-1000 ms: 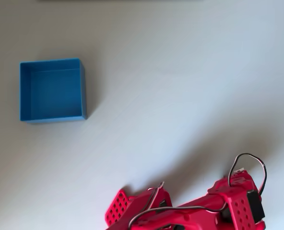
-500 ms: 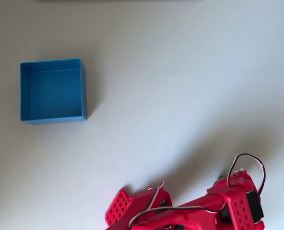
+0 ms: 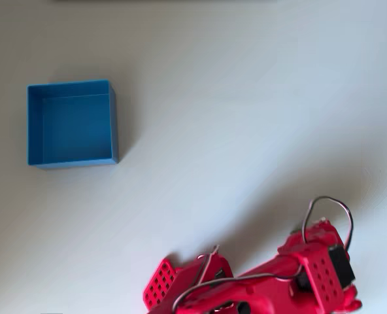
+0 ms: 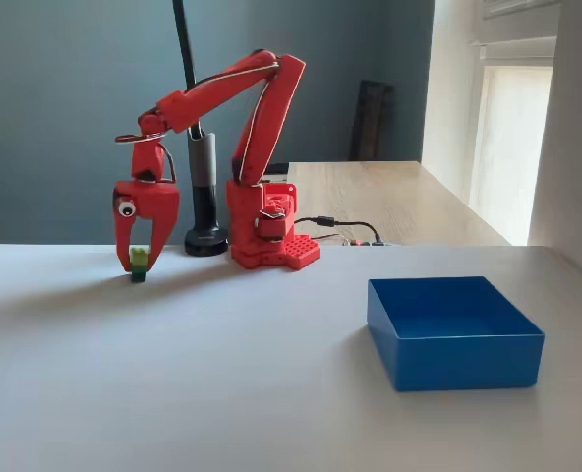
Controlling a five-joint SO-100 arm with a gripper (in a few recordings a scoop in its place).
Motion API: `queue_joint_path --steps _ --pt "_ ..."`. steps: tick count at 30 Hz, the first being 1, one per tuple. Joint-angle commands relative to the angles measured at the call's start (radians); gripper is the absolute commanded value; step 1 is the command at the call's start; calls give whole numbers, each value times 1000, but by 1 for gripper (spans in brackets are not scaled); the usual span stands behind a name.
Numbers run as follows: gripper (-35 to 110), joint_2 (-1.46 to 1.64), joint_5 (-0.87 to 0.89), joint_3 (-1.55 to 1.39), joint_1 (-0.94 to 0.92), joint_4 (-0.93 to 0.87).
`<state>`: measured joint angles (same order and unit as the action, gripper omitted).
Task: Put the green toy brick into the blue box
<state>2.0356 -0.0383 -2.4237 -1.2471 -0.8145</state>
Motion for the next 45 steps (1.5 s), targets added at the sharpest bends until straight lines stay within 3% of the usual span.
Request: queue_joint_path --steps 1,13,27,45 --pt "0 18 -6 110 112 5" --pt "0 18 -64 321 652 8" --pt "0 18 -193 330 1238 121" --pt "0 17 -222 390 1770 121"
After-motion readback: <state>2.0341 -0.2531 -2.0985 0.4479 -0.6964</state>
